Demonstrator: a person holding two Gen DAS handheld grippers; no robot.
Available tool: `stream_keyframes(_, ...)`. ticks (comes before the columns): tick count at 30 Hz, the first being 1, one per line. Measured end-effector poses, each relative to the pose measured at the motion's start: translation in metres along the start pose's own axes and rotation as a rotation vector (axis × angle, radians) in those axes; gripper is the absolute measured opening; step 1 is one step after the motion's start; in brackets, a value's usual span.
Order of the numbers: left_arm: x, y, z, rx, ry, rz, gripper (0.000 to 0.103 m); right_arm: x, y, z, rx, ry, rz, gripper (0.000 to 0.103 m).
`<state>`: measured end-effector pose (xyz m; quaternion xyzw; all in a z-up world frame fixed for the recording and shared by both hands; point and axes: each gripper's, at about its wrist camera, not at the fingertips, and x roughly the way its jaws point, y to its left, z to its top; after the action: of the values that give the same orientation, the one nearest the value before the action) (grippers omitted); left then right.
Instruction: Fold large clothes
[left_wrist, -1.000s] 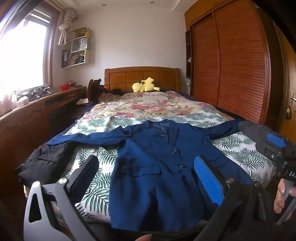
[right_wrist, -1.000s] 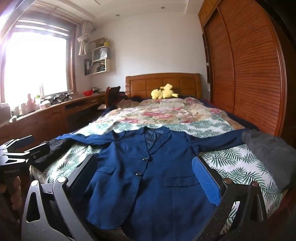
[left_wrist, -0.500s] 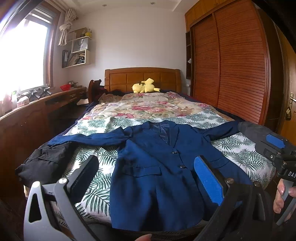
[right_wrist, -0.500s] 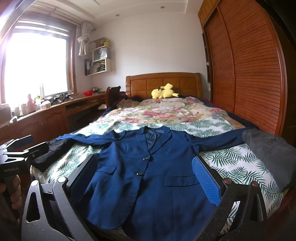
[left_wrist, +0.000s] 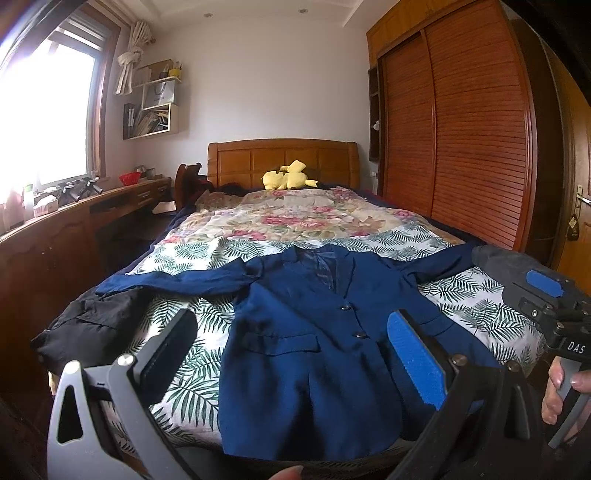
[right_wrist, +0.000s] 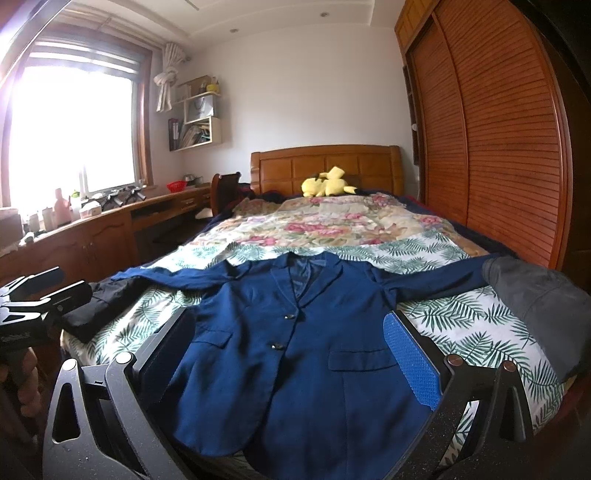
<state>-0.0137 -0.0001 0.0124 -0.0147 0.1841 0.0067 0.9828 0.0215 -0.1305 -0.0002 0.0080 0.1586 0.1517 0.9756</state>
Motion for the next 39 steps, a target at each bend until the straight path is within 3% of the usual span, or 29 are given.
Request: stream_keyframes(39, -0.0043, -0.0028, -0.0006, 0.008, -0.004, 0.0, 0.103, -0.0034, 0.0004, 0.0049, 0.004, -0.005, 0.007, 0.103)
